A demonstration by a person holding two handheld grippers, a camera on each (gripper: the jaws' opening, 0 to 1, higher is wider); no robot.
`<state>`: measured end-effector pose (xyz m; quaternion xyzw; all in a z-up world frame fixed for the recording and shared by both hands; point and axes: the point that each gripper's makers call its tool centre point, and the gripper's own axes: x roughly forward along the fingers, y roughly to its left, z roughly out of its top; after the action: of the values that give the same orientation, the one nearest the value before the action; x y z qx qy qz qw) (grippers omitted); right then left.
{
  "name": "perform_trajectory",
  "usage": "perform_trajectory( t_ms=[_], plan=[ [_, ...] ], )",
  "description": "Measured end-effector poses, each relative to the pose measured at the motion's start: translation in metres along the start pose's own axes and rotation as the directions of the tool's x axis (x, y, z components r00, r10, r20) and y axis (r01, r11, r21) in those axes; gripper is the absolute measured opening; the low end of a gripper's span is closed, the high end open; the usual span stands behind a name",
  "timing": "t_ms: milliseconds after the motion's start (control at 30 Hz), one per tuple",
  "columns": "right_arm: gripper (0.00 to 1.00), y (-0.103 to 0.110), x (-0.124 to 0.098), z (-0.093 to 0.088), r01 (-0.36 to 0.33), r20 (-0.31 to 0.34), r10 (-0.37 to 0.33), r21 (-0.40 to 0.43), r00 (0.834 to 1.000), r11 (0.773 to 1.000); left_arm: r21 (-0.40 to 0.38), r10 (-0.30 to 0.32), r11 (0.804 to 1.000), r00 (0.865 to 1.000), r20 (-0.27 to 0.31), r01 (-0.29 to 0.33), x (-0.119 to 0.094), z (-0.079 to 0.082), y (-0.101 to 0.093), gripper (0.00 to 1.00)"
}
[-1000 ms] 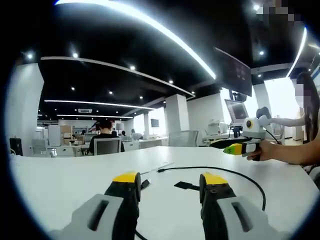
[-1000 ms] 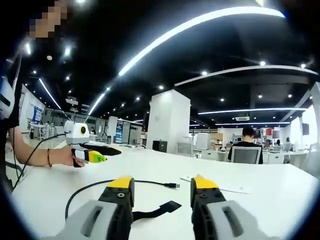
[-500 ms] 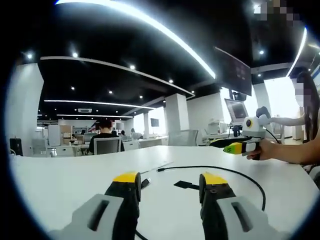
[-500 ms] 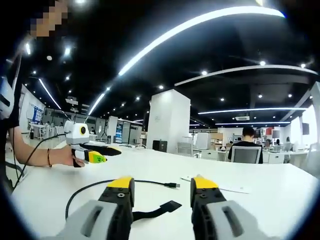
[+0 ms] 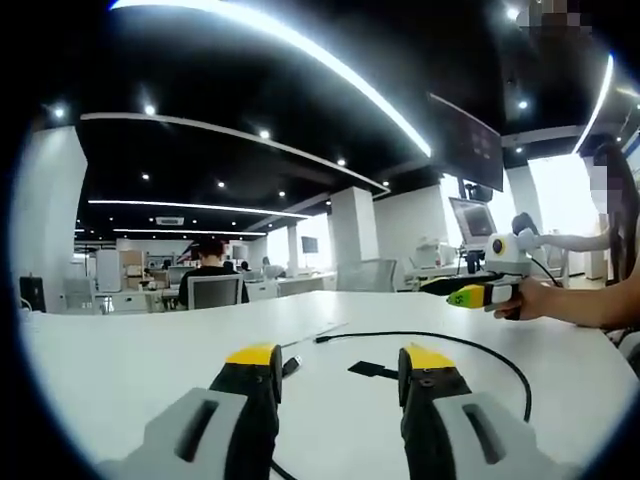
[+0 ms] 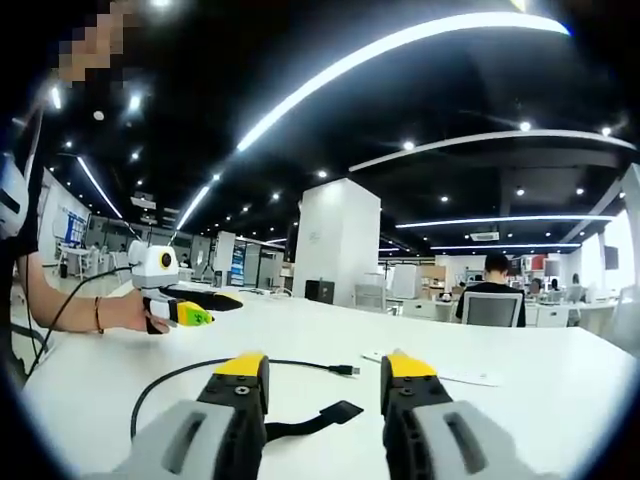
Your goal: Find the charging cable on the desk, coil it up and secure with Velcro.
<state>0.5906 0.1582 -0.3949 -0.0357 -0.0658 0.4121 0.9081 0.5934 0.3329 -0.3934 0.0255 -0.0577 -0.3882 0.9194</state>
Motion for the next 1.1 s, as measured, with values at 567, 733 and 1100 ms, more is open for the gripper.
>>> perform_trajectory(
  t_ms=[567,733,1100],
  plan=[
    [0.45,0.001,0.001,-0.002,-0.003,-0.01,0.003,0.0,1.0,1.0,0.001,0.004,1.0,1.0,-0.006,-0.004,0.001,-0.002,0.001,0.46],
    [0.45,0.001,0.002,-0.004,-0.004,-0.014,0.004,0.0,1.0,1.0,0.01,0.013,1.0,1.0,-0.017,-0.012,0.001,-0.004,0.005,0.46],
    [0.45,0.006,0.005,-0.01,-0.023,-0.035,0.023,0.0,0.999,1.0,-0.001,0.011,1.0,1.0,-0.018,-0.011,0.003,-0.006,0.004,0.46]
  ],
)
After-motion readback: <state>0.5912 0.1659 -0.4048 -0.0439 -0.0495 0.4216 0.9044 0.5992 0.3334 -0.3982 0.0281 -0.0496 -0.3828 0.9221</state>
